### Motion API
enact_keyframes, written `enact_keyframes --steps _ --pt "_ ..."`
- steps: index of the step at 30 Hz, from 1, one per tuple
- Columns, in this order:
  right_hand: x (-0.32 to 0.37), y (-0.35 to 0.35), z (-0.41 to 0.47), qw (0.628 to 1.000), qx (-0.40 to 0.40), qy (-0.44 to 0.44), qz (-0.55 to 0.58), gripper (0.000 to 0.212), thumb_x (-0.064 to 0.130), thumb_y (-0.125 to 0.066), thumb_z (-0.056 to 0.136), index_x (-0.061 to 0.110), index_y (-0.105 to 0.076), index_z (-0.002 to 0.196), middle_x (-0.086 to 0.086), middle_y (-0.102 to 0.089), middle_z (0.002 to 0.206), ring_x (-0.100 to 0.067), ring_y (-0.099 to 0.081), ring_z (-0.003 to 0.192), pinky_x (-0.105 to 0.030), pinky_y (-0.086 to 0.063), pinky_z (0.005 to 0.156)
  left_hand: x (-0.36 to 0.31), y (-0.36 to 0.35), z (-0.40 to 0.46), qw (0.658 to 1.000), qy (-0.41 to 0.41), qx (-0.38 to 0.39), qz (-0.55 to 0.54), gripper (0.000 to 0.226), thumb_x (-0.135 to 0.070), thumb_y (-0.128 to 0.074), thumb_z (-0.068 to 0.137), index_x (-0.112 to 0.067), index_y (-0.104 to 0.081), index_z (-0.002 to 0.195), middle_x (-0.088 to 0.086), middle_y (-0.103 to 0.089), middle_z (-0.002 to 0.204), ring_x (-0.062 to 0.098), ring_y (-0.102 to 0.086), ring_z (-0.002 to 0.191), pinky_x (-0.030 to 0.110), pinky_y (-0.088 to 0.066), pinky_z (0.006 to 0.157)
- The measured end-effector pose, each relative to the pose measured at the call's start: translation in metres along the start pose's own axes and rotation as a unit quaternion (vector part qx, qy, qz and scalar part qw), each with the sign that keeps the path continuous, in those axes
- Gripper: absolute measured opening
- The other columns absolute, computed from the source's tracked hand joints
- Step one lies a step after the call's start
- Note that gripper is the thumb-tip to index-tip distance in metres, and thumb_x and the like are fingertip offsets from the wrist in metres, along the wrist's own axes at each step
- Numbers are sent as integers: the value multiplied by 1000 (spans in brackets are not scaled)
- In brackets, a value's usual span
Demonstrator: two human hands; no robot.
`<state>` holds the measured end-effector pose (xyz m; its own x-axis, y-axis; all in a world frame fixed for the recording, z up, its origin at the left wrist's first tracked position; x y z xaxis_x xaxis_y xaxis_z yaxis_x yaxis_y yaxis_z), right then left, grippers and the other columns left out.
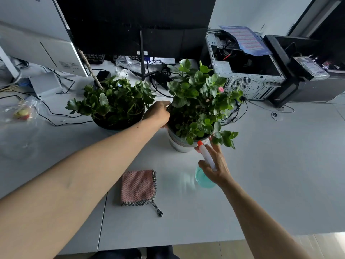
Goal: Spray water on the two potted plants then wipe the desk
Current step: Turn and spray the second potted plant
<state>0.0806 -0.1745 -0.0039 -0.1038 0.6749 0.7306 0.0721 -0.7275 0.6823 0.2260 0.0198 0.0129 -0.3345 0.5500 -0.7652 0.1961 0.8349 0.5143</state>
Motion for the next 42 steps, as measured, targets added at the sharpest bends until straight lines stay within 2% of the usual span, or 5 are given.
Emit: enact_keyframes --steps 8,24,26,37,42 --pt "2 -6 6 999 34 14 -17 64 40 -48 70 2 -66 118 -27 -51 107 -45 -52 96 -52 -49 81 35 -32 -36 977 18 -9 -212 51 -40 -48 92 -28 -39 142 1 -51 145 24 -49 128 48 -41 106" --pt "15 -24 13 996 80 45 14 62 37 -45 71 3 -64 119 -26 -65 111 -28 -62 99 -37 -50 85 29 -12 -4 929 50 34 -365 45 -20 -43 101 -36 -38 143 -1 -48 147 23 -49 131 43 -44 102" --pt "16 -16 14 996 45 72 27 54 28 -48 73 -3 -65 115 -43 -46 126 0 -51 117 -12 -41 94 31 -12 -6 923 47 19 -381 45 -25 -45 100 -34 -38 143 -1 -46 149 21 -47 132 40 -42 103" --pt "-7 -12 31 991 49 123 -10 65 30 -50 72 -6 -59 125 -49 -37 131 26 -37 107 -5 -37 92 50 -43 -19 861 120 73 -490 36 -43 -40 94 -35 -53 127 -1 -42 150 23 -33 140 69 -28 106" --pt "3 -27 33 986 72 151 15 54 2 -61 69 0 -59 123 -25 -6 159 -58 -44 128 -50 -49 101 46 -36 -8 875 112 94 -462 43 -44 -38 94 -33 -51 133 -2 -45 148 21 -39 133 68 -32 105"
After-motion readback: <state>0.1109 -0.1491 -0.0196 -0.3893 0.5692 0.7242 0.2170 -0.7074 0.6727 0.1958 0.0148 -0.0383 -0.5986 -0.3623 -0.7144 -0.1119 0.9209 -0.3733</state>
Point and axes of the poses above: each hand's wrist, its own z-axis towards the middle knuckle, its own y-axis out of the back of the hand, x = y × z, the point moved 7 cm from there along z, towards the middle knuckle
